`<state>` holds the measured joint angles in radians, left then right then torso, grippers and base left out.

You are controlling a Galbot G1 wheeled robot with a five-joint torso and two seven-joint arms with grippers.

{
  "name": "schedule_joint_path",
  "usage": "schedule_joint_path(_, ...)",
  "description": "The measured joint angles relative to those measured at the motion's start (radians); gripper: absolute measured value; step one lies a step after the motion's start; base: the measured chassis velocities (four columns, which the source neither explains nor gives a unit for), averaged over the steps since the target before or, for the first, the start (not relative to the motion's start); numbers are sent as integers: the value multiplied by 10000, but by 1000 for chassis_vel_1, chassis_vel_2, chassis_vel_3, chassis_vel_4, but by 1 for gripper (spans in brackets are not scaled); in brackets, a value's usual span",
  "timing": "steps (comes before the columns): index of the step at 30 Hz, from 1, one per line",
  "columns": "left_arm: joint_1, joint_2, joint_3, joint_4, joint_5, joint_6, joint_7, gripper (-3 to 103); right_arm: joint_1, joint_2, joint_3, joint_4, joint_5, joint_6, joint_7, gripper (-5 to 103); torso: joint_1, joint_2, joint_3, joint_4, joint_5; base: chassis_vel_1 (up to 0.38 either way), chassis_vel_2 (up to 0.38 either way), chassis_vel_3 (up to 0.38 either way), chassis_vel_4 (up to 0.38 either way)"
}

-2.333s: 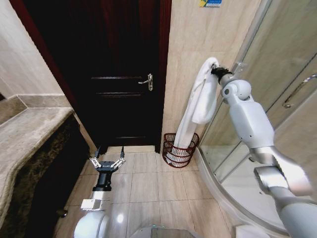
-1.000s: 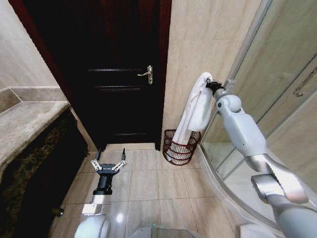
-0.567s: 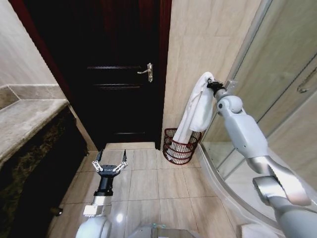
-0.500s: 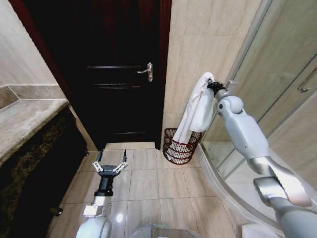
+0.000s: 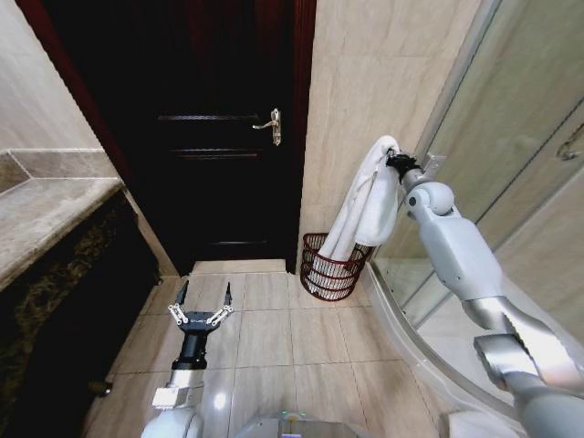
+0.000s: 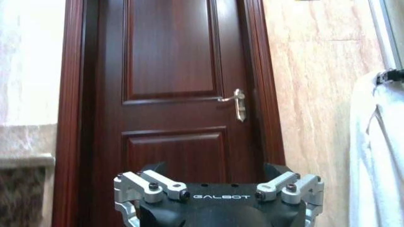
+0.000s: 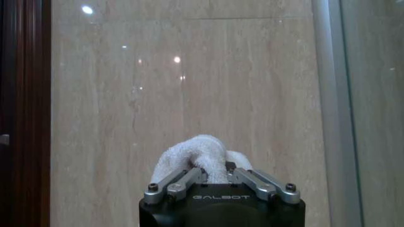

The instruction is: Discard the used towel into the hamper.

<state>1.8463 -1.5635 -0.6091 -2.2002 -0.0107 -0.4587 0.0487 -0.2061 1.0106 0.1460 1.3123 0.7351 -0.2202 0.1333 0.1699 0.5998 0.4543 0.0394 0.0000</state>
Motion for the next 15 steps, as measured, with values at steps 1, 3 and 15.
schedule_joint_path(1, -64, 0, -19, 56, -186, 52, 149, 100, 0, 28, -22, -34, -30, 24, -22, 10, -18, -49, -32, -1, 0, 0, 0, 0, 0)
schedule_joint_path(3, -147, 0, -61, 126, -371, 115, 329, 100, 0, 78, -59, -69, -61, 51, -46, 10, -40, -110, -71, -1, 0, 0, 0, 0, 0)
schedule_joint_path(15, -372, 738, -128, 336, -1121, 308, 980, 100, 201, 592, -211, -361, -451, 121, -22, 10, -245, -624, -378, 0, -1, 0, 0, 0, 0)
